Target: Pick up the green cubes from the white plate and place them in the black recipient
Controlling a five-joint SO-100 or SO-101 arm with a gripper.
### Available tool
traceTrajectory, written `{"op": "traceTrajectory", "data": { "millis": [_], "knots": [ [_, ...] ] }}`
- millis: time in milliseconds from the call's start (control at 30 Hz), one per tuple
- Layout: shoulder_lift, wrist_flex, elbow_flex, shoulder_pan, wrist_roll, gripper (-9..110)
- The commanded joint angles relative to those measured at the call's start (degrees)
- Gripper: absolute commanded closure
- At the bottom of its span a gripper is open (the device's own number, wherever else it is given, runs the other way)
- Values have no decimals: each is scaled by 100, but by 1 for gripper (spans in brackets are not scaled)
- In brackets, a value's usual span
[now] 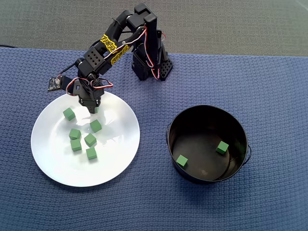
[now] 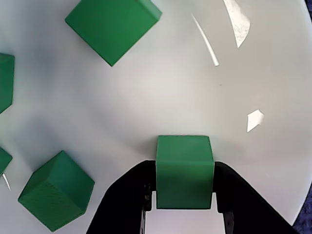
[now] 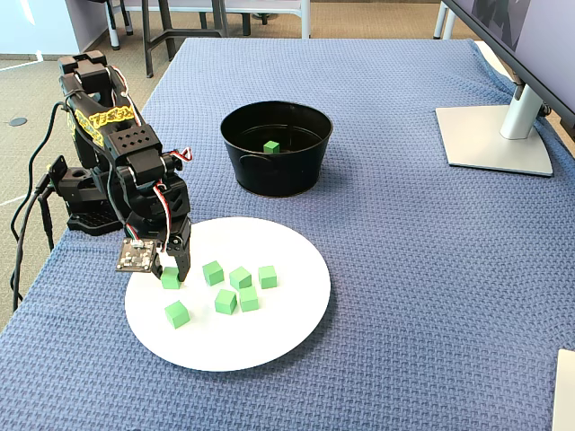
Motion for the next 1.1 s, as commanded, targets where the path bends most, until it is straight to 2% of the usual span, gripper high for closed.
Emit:
{"op": "traceTrajectory", "data": {
  "millis": [0, 267, 567, 667, 867, 1067],
  "knots": [
    [220, -79, -26, -9, -9, 101],
    [1450, 439, -132, -431, 958, 101],
    [2742, 2584, -1916, -2224, 2830, 101],
    [2681, 3041, -2637, -3129, 3595, 101],
    [2320, 3199, -3560, -4983, 4614, 102],
    [817, 3252, -4966, -6179, 5221, 102]
  ]
}}
